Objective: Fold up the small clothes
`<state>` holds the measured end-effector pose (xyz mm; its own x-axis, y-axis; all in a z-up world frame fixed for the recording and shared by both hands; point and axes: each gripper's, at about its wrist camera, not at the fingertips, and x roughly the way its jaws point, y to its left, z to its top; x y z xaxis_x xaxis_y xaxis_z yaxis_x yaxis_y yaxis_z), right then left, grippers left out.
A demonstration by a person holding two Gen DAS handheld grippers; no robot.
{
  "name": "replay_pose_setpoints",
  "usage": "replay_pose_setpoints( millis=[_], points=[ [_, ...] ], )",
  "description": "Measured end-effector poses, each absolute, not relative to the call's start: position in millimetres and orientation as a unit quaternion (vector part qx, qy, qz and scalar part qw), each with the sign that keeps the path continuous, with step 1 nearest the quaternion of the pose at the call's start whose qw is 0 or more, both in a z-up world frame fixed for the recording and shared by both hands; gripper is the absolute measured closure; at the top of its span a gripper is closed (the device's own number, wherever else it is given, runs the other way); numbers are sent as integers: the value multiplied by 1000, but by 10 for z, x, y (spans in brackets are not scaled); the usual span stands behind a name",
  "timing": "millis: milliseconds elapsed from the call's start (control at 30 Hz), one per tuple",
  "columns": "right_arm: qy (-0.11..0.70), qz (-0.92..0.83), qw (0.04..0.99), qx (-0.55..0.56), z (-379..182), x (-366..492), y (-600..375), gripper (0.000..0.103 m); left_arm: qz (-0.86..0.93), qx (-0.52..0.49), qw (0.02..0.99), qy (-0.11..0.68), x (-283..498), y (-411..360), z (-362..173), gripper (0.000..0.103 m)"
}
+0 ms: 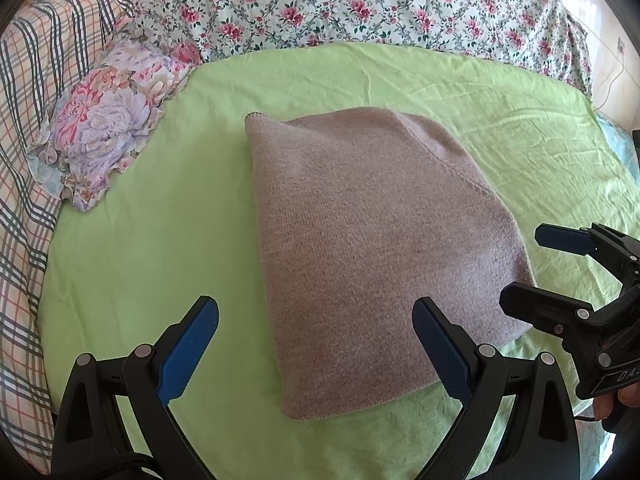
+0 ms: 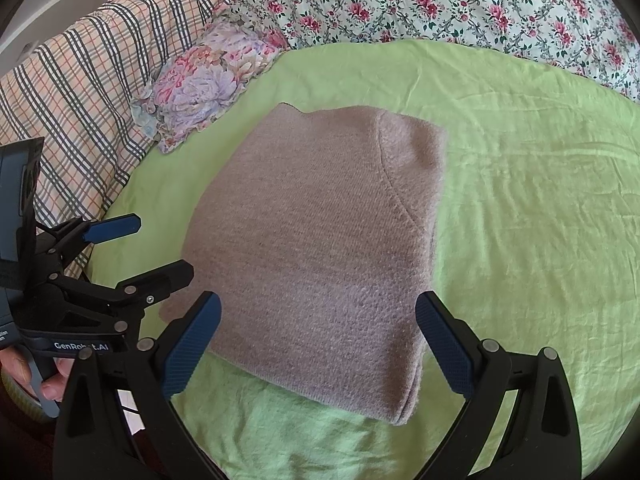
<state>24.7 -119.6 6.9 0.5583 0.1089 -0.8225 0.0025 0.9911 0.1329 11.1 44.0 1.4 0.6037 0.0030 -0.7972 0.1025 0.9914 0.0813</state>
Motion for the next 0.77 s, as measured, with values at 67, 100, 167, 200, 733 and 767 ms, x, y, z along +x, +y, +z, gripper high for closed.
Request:
replay_pose_setpoints(
  millis=[67,100,167,200,733,767],
  points=[
    [469,30,881,56,94,294,-1214,5,-28,61,893,444,141,444,14,5],
    [469,29,881,54,99,333,-1239,5,-27,62,894,444,165,450,16,5],
    [469,25,881,54,91,386,-1277,5,-15,63,894,443,233,473,2,5],
    [470,24,881,56,77,403,-1301,5,-12,62,893,445,258,482,-5,5],
    [465,21,882,64,13,438,-1317,5,-3,51,894,446,354,501,-33,5],
    [466,21,882,64,10,444,-1311,5,-1,49,894,446,346,503,-38,5]
  ],
)
